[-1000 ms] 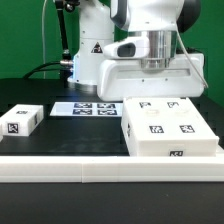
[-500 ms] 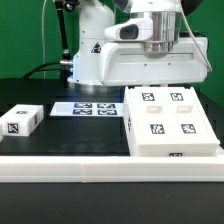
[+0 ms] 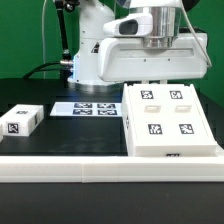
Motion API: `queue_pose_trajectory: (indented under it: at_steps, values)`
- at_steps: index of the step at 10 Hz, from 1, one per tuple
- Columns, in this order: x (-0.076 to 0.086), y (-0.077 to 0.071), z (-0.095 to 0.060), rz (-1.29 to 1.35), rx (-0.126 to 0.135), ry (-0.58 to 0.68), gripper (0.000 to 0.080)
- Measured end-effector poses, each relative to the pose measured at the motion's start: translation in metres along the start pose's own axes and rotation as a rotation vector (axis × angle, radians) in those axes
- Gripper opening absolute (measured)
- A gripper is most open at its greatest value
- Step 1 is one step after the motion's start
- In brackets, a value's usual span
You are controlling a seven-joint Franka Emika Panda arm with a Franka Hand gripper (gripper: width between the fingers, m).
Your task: Assemble cabinet
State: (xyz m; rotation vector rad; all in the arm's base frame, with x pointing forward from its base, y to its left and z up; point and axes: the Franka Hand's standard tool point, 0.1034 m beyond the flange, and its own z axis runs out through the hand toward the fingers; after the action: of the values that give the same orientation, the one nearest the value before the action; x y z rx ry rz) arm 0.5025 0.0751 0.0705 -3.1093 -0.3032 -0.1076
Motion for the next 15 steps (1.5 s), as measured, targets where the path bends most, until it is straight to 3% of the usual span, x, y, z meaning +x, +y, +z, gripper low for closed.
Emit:
queue_pose_trajectory:
  at_steps: [2, 4, 9, 12, 15]
  values:
    - [0.002, 0.006, -0.009, -0.002, 0.002, -0.001, 0.0002]
    - [0.009, 0.007, -0.03, -0.006, 0.007, -0.047, 0.0002]
    - [0.01, 0.009, -0.025, -0.012, 0.005, -0.032, 0.0002]
    - [0.027, 0.019, -0.046, -0.016, 0.012, -0.073, 0.0002]
    - [0.022, 0.017, -0.041, -0.017, 0.013, -0.081, 0.0002]
